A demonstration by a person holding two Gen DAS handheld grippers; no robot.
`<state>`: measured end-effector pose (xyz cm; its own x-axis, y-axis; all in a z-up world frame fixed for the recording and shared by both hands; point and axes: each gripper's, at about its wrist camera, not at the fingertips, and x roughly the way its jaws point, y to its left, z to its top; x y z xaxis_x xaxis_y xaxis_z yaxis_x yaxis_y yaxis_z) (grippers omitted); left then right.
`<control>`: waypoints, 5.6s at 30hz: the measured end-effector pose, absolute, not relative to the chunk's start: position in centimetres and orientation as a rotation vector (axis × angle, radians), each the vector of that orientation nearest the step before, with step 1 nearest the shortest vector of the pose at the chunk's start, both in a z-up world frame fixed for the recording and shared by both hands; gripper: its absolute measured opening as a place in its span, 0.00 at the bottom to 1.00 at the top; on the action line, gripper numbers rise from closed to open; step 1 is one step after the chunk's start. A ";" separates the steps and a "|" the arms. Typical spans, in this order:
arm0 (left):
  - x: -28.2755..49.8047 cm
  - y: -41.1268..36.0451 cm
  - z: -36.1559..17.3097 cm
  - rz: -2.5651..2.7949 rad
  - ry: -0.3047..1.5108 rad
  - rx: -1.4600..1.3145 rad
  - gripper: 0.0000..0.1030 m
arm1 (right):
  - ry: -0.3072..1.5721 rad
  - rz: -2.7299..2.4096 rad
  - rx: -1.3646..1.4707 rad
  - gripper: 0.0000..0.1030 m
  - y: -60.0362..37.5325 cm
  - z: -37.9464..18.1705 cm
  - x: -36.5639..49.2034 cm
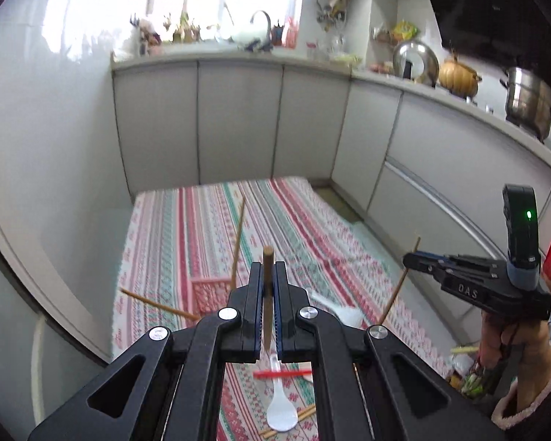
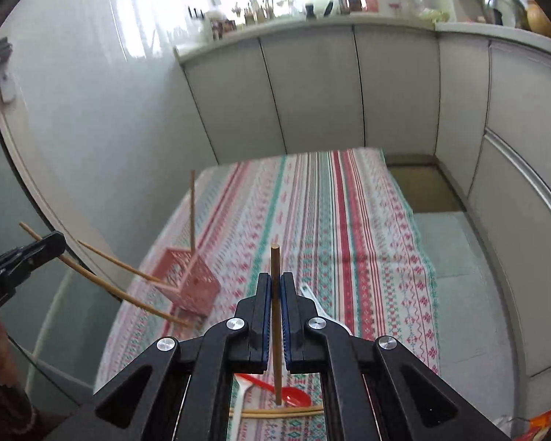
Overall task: Organize utensils
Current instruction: 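Lift both held chopsticks upright and carry them over the pink basket, then open the left tool to drop its chopstick in the basket while the right tool drops its own, then move both tools down to the red spoon and white spoons on the cloth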
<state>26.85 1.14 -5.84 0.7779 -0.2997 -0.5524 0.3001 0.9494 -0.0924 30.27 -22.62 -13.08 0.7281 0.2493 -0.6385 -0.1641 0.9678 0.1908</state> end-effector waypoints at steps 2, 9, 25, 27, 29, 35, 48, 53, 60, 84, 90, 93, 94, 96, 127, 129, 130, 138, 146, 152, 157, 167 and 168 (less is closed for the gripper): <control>26.3 1.6 -4.3 -0.284 0.532 -0.004 0.04 | 0.695 0.237 0.136 0.05 -22.6 -12.3 30.0; 26.9 2.1 -2.7 -0.149 0.397 -0.006 0.04 | 0.682 0.242 0.159 0.05 -22.6 -12.0 30.2; 36.0 0.3 -9.2 -0.074 0.406 0.073 0.05 | 0.681 0.234 0.198 0.05 -23.3 -12.5 30.6; 37.0 0.2 -10.2 -0.072 0.420 0.075 0.05 | 0.677 0.234 0.201 0.05 -23.3 -12.5 30.6; 38.0 0.0 -11.0 -0.073 0.431 0.075 0.05 | 0.674 0.237 0.198 0.05 -23.3 -12.4 30.5; 40.2 -0.8 -13.1 -0.100 0.517 0.059 0.05 | 0.677 0.233 0.197 0.05 -23.3 -12.5 30.4; 35.2 0.9 -9.7 -0.163 0.589 -0.012 0.53 | 0.603 0.248 0.247 0.05 -22.3 -10.3 30.2; 31.8 4.5 -7.9 -0.127 0.631 -0.091 0.66 | 0.522 0.272 0.264 0.05 -20.1 -8.1 30.4; 27.9 8.4 -7.8 -0.106 0.692 -0.132 0.70 | 0.428 0.303 0.265 0.05 -15.7 -6.7 31.3; 29.3 12.4 -13.8 -0.043 0.907 -0.156 0.70 | 0.464 0.307 0.170 0.05 -6.4 -14.1 36.7; 29.6 12.3 -14.3 -0.041 0.920 -0.158 0.70 | 0.523 0.315 0.159 0.07 -6.7 -14.9 37.0; 29.7 12.0 -14.4 -0.050 0.926 -0.164 0.70 | 0.482 0.324 0.163 0.06 -7.3 -14.6 36.5; 29.7 12.0 -14.4 -0.054 0.927 -0.167 0.70 | 0.475 0.327 0.162 0.06 -7.5 -14.4 36.5; 29.7 11.8 -14.4 -0.062 0.927 -0.172 0.70 | 0.470 0.317 0.150 0.05 -7.7 -14.5 36.5; 28.9 6.8 -16.3 -0.158 1.024 -0.054 0.72 | 0.848 0.287 0.214 0.55 -16.7 -16.0 32.8; 28.7 5.7 -17.0 -0.175 1.045 -0.027 0.72 | 0.920 0.241 0.198 0.55 -17.8 -17.1 32.5; 28.7 5.1 -17.3 -0.186 1.056 -0.011 0.72 | 0.956 0.221 0.196 0.55 -18.4 -17.7 32.3; 28.1 0.1 -20.4 -0.270 1.144 0.113 0.72 | 1.151 0.135 0.221 0.55 -23.4 -22.4 30.6; 28.0 -5.1 -23.2 -0.370 1.203 0.200 0.72 | 1.225 0.077 0.207 0.56 -26.7 -24.5 29.4; 28.9 -9.7 -25.4 -0.451 1.179 0.365 0.67 | 1.247 0.058 0.214 0.56 -28.3 -25.2 29.3; 29.1 -12.9 -27.4 -0.545 1.120 0.551 0.53 | 1.257 0.054 0.219 0.57 -29.2 -25.5 29.1; 29.5 -16.8 -31.0 -0.666 1.114 0.740 0.46 | 1.270 0.023 0.255 0.58 -31.8 -26.5 29.3; 29.6 -17.1 -30.9 -0.671 1.104 0.725 0.45 | 1.272 0.020 0.259 0.58 -32.1 -26.6 29.3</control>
